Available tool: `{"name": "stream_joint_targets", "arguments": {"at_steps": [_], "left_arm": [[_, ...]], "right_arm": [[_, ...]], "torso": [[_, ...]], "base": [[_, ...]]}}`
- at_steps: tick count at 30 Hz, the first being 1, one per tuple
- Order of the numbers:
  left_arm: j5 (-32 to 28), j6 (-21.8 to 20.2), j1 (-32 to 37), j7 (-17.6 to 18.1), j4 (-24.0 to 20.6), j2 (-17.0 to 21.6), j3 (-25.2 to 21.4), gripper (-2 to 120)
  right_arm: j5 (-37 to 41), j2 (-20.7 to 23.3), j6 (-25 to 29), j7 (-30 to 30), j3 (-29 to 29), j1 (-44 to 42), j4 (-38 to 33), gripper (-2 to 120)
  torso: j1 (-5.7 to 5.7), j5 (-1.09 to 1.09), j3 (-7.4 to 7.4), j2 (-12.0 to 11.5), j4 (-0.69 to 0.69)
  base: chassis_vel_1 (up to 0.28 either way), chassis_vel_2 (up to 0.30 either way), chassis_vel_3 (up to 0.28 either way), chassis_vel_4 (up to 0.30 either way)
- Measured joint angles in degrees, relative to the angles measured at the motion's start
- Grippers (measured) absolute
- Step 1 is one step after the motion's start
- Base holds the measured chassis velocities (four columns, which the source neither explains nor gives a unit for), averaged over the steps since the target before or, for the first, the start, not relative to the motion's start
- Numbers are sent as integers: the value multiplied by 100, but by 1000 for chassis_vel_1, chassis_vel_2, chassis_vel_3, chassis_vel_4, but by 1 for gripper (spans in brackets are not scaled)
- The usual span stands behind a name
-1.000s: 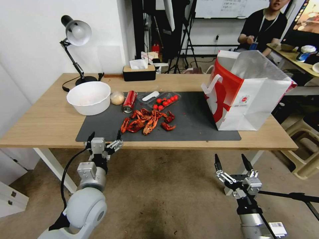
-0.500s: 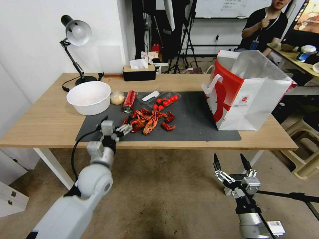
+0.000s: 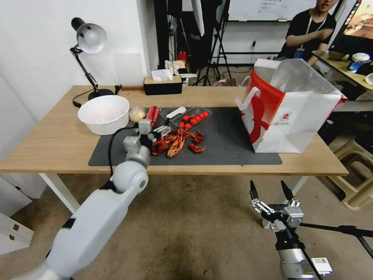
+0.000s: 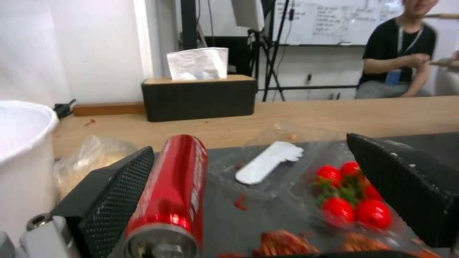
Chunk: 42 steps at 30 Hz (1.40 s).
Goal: Pick up the trash from the table and place it into the takeout bag.
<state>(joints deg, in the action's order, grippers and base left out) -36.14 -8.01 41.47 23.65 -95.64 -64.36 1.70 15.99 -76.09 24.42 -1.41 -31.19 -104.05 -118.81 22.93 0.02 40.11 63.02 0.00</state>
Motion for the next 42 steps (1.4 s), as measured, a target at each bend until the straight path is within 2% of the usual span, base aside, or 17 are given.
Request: {"name": "stream_joint_targets", "arguments": {"at_steps": [2, 5, 8, 9, 12, 15, 21, 32, 34, 38, 39, 41, 42], "left_arm": [[0, -15, -22, 13, 18, -7, 10, 100], [5, -499, -336, 450, 285, -130, 129, 100], [-37, -700, -432, 609, 390, -160, 141, 100], [-37, -700, -432, 609, 390, -160, 141, 100], [-232, -1051, -559, 711, 486, -167, 150, 100], [-284, -1128, -601, 723, 516, -175, 153, 100], [-534, -1557, -810, 871, 673, -273, 198, 100], [-692, -1705, -1010, 1120, 978, -384, 253, 100], [-750, -1767, -1035, 1166, 988, -386, 255, 98], [-951, -2152, -1072, 1351, 990, -359, 251, 81], [-951, -2152, -1072, 1351, 990, -359, 251, 81], [-1059, -2230, -1081, 1380, 986, -342, 244, 71], [-1059, -2230, -1081, 1380, 986, -342, 244, 71]], "right_arm": [[-1, -2, 0, -1, -1, -2, 1, 100], [-4, -58, 17, -2, -34, -33, 22, 100], [-5, -74, 30, -2, -45, -42, 30, 100], [-5, -74, 30, -2, -45, -42, 30, 100], [-5, -78, 35, -2, -62, -41, 33, 100], [-4, -78, 35, -2, -63, -39, 34, 100], [-5, -78, 36, -3, -62, -47, 37, 100], [-8, -84, 85, -4, -69, -118, 30, 100], [-12, -85, 92, -4, -69, -126, 28, 100], [-31, -90, 105, -4, -69, -137, 14, 100], [-31, -90, 105, -4, -69, -137, 14, 100], [-32, -94, 112, -4, -70, -140, 5, 100], [-32, -94, 112, -4, -70, -140, 5, 100]], "torso": [[0, 0, 0, 0, 0], [0, -1, 0, 0, 0], [0, -3, 0, 0, 0], [0, -3, 0, 0, 0], [0, -3, 0, 0, 1], [0, -2, 0, 0, 1], [0, -2, -1, 0, 0], [0, -2, -1, 0, 0], [0, -2, -1, 0, 0], [-1, -3, -1, 0, 0], [-1, -3, -1, 0, 0], [-1, -2, -1, 0, 1], [-1, -2, -1, 0, 1]], "base": [[0, 0, 0, 0], [0, 0, 0, 0], [0, 0, 0, 0], [0, 0, 0, 0], [0, 0, 0, 0], [0, 0, 0, 0], [0, 0, 0, 0], [0, 0, 0, 0], [0, 0, 0, 0], [0, 0, 0, 0], [0, 0, 0, 0], [0, 0, 0, 0], [0, 0, 0, 0]]}}
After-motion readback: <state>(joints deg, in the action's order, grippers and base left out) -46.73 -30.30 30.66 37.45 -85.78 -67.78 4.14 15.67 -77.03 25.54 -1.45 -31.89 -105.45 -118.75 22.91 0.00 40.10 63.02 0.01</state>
